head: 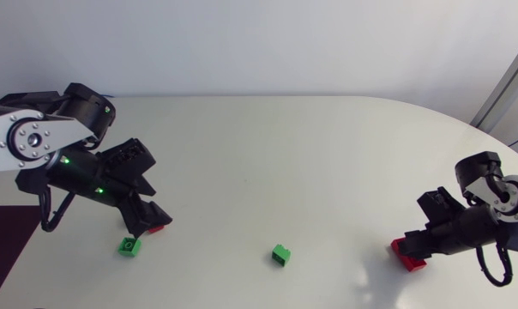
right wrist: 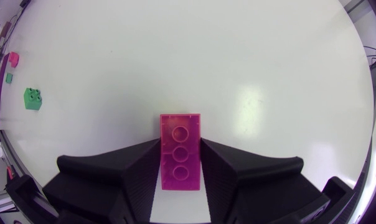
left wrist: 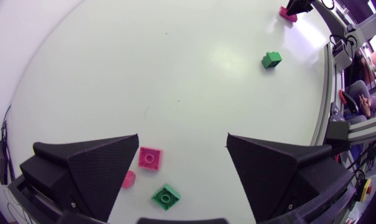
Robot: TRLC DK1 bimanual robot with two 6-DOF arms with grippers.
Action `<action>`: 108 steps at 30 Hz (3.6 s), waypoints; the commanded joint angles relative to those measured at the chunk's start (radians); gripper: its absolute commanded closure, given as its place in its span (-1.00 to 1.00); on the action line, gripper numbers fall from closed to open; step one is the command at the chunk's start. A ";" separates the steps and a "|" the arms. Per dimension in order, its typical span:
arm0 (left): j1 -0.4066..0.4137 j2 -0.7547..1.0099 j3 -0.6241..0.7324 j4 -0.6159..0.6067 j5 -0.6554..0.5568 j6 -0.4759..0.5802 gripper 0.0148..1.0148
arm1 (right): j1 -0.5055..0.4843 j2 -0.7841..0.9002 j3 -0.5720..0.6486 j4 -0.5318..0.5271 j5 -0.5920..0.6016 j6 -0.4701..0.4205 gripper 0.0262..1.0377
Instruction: Sort duplo bricks by size, large to the right and small to the left
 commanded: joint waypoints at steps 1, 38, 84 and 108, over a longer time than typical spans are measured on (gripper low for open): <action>-0.019 -0.003 -0.032 0.010 0.012 -0.017 -0.93 | -0.007 -0.001 -0.032 -0.015 0.002 -0.023 0.35; 0.039 -0.001 -0.079 0.015 0.012 0.009 -0.93 | 0.770 0.361 0.341 -0.072 0.100 0.361 -0.93; 0.113 0.000 -0.101 0.022 0.022 0.042 -0.93 | 0.944 0.561 0.634 -0.236 0.077 0.420 -0.92; -0.055 0.003 -0.081 0.024 0.033 -0.037 -0.93 | 0.827 0.384 0.575 -0.285 -0.035 0.379 -0.92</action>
